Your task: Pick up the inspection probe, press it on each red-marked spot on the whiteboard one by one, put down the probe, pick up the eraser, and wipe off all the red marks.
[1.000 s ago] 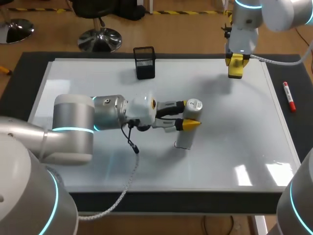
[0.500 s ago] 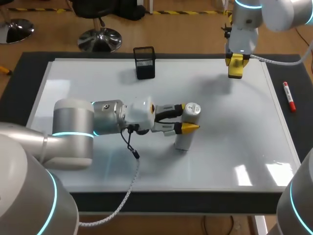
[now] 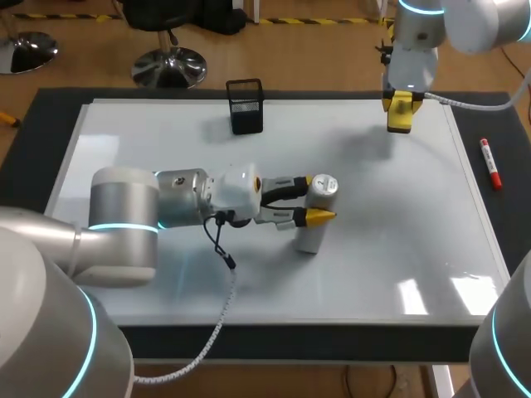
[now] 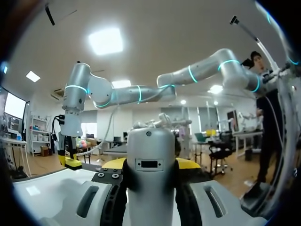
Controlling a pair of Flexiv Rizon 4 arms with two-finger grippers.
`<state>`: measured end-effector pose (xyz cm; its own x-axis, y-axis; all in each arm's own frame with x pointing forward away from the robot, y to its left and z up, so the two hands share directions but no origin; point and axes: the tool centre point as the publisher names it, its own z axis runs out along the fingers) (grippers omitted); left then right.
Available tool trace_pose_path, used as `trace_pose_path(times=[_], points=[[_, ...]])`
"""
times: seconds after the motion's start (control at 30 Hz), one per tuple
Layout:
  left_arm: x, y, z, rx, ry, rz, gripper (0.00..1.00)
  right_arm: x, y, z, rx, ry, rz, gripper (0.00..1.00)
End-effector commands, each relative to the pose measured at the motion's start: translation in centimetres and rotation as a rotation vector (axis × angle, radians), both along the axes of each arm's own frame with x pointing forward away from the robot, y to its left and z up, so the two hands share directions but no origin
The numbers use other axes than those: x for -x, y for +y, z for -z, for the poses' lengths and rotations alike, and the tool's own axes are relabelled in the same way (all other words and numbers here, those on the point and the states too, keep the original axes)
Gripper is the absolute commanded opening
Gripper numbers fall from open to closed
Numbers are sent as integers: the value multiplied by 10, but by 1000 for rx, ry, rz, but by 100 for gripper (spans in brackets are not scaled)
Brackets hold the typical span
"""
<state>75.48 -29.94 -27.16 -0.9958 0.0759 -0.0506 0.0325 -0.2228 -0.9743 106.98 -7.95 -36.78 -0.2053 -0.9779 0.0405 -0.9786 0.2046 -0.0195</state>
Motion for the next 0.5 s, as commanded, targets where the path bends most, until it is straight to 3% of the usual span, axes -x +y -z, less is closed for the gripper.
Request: trace_pose_path(times=[0.03, 0.5], points=[[-2, 1, 5, 6, 0, -3, 0, -1, -1, -1, 4, 0, -3, 0], [-3, 5, 11, -34, -2, -12, 0, -1, -1, -1, 4, 0, -3, 0]])
